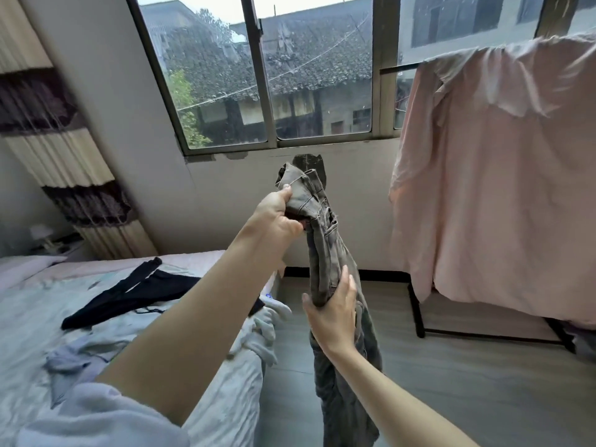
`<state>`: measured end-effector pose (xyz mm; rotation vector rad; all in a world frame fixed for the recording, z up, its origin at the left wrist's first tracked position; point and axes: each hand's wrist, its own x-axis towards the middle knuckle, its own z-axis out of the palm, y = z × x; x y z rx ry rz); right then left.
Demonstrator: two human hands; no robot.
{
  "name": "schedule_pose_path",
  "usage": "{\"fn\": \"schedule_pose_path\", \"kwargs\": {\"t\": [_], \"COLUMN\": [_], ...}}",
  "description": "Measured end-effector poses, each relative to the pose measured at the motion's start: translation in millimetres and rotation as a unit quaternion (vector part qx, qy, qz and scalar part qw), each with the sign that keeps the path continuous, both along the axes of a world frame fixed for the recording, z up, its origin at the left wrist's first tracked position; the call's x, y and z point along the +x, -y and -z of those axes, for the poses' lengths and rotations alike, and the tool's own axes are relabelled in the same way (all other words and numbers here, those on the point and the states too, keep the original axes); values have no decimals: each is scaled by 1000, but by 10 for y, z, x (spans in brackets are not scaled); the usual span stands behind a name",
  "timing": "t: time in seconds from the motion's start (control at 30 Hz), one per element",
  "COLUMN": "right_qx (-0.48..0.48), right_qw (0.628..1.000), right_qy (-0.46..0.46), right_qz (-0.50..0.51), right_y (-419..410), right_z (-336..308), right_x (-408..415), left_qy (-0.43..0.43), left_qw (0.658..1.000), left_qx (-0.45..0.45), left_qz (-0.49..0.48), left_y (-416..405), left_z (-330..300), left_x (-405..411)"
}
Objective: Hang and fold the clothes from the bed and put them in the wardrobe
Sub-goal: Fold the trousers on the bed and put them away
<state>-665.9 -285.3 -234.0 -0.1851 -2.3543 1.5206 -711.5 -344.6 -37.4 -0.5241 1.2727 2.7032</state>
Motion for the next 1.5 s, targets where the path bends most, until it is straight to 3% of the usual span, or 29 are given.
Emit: {"fn": "schedule_pose_path", "kwargs": {"t": [0.4, 0.6, 0.8, 0.93, 1.0, 1.13, 1.17, 1.3, 1.5], "right_qx": [225, 236, 263, 301, 331, 378, 386, 403, 419], "right_qw": [974, 967, 938, 889, 835, 734, 722, 658, 639], "right_qy": [18, -27, -122, -144, -79, 46, 61, 134, 210], "right_qz": [-31, -90, -188, -312, -432, -563, -572, -622, -610], "right_y": [326, 1306, 2839, 4040, 4661, 5622, 5628, 5864, 5914], "right_z": [-26, -157, -63, 127, 294, 907, 992, 1540, 1933], "right_x": [-358, -528, -562, -413, -308, -119, -120, -52, -96], "left_qy": [-72, -113, -92, -65, -42, 146, 175, 269, 325], "left_qw": [993, 982, 973, 955, 937, 862, 845, 833, 858], "left_qx": [2, -29, -50, -75, -88, -159, -175, -177, -202], "left_qz": [-97, -147, -206, -278, -336, -458, -473, -450, -342], "left_y": [1378, 2621, 4365, 5608, 6367, 7758, 7817, 7939, 7648], "left_z": [201, 354, 631, 972, 1240, 2070, 2201, 3002, 3724], "left_x": [-88, -278, -73, 197, 365, 856, 942, 1322, 1398]}}
